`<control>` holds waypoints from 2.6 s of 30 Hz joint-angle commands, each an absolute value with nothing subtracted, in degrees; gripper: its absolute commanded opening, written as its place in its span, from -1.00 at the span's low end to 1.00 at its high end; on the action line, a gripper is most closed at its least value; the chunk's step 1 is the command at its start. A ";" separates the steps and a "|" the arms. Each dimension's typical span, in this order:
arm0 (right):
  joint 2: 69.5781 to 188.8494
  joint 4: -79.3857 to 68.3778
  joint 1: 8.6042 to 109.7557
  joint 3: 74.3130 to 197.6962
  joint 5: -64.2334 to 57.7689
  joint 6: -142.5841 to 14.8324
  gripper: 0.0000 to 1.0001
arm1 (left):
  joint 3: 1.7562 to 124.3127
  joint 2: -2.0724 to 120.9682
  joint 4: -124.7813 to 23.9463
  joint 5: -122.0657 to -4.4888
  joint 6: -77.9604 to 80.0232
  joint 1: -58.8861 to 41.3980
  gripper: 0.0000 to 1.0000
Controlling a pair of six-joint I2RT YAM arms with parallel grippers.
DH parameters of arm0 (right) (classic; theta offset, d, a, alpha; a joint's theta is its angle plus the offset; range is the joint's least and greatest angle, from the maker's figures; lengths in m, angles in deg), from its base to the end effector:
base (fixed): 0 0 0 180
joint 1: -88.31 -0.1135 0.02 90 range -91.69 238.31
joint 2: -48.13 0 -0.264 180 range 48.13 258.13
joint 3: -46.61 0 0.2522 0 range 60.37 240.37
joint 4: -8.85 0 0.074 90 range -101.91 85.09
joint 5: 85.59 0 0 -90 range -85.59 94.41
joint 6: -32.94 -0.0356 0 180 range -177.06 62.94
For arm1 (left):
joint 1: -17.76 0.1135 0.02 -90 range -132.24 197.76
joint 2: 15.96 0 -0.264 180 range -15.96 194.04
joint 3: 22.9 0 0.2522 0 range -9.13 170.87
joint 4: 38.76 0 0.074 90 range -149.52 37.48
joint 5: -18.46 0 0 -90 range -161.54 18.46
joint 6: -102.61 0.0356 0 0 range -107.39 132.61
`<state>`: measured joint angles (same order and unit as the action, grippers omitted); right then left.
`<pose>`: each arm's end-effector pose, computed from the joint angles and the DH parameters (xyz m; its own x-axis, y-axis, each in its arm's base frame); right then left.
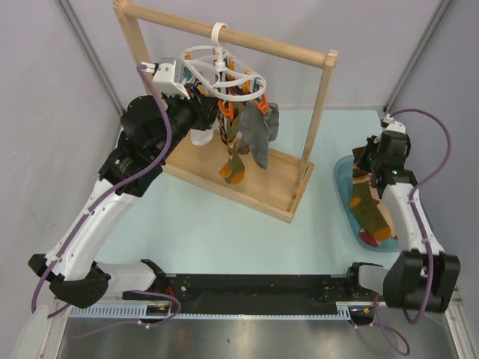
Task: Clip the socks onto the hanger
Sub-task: Pick up the sock from the bin, then clamp the sock onto the hanger.
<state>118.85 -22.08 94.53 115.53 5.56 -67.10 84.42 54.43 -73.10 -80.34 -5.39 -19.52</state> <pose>0.2754 -0.0307 0.2955 -0.5075 0.2306 -0.8302 0.2169 0.9667 0.1360 0.1959 -0.1423 0.5187 -0.1132 -0.2976 -0.9479 0.4647 0.8274 -0.3153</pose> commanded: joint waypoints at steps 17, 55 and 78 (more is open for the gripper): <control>92.86 -5.45 56.27 118.29 -14.49 -64.27 -1.00 | 87.98 54.79 -72.30 -82.08 -6.29 -22.85 -0.99; 125.21 26.29 43.83 129.01 -9.04 -65.41 -1.00 | 85.26 53.56 -71.94 -81.91 -5.50 -23.90 -0.99; 124.25 29.19 45.50 129.01 -8.95 -66.82 -1.00 | 84.56 53.65 -72.12 -81.03 -5.76 -23.90 -0.99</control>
